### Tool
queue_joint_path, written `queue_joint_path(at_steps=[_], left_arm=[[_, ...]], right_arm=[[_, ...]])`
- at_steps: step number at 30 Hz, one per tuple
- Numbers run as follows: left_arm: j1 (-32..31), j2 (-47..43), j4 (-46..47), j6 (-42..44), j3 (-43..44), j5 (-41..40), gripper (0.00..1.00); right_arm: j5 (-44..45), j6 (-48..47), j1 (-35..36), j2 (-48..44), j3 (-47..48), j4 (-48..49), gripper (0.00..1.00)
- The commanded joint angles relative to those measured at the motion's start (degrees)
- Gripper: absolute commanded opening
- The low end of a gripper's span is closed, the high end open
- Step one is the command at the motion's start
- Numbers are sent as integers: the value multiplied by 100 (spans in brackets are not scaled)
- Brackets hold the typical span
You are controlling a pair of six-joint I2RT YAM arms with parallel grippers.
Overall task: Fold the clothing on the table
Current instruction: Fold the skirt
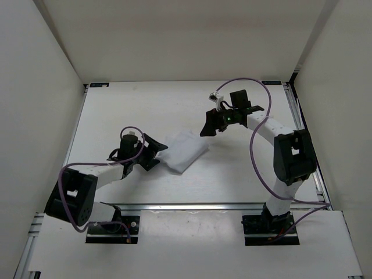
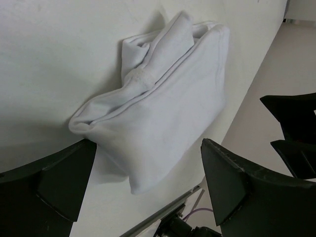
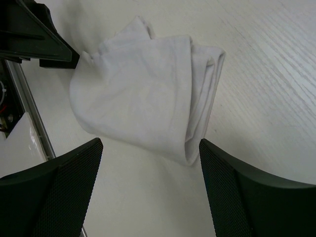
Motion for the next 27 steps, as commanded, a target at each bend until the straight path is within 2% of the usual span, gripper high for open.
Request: queue_joint_path(at_steps=[1,4,11,15,19,27], left_arm=[[3,155,175,296,503,22,99],[11,104,-158,471,662,13,99],[292,-1012,-1021,744,435,-145,99],[416,-1066,-1126,866,179,-214,99],[284,-601,-1408,1104,363,-399,99],[179,313,-917,1157,705,-452,99]], right_arm=[[-114,-167,-151,-247,98,-176,84],[-132,-175,-203,-291,62,-195,84],[-123,-175,-195,-327,-61,-125,84],[-140,-175,-186,-265,-26,-177,83],[-132,-150,-212,-256,80,-212,83],[-123,-228,-283,-309,54,-300,82]])
